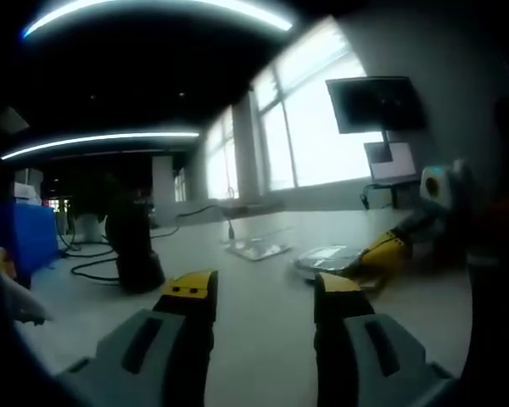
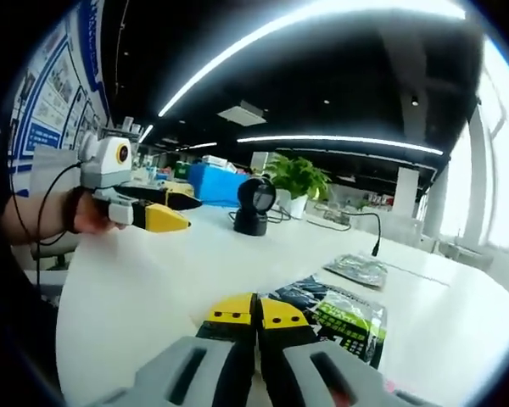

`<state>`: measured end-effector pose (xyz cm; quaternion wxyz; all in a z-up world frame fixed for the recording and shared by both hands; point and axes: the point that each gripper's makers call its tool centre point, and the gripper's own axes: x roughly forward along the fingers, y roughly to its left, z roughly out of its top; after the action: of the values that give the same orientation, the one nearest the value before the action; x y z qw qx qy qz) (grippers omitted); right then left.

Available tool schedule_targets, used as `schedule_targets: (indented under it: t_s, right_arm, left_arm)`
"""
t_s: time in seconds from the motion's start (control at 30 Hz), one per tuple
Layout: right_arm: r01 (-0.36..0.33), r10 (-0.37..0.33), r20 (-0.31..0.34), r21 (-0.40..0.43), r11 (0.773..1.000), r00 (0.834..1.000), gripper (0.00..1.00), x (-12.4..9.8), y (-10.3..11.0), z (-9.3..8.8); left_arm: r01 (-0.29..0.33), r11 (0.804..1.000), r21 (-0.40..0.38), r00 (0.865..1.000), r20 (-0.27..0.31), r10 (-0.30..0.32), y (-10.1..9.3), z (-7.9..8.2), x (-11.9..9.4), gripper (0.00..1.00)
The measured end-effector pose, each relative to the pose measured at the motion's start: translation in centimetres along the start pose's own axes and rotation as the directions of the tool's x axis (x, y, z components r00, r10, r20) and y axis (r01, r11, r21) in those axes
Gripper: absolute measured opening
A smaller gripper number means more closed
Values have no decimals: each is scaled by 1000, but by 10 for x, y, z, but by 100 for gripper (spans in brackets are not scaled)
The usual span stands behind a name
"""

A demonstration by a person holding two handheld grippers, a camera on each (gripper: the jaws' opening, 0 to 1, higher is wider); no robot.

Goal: Clip sheet goods on table flip sheet goods clip sheet goods scan sheet goods put sheet goods back to table

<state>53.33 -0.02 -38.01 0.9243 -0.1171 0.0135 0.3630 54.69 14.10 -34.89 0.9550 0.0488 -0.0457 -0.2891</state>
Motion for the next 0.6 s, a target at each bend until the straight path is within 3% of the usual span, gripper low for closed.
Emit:
schedule_targets:
  t_s: [0.6]
  right_arm:
    - [71,-85,108,131,989,990,0,-13,-26,22]
  left_arm:
    - [-8,1000,-7,1000,4,8,2,1,0,38]
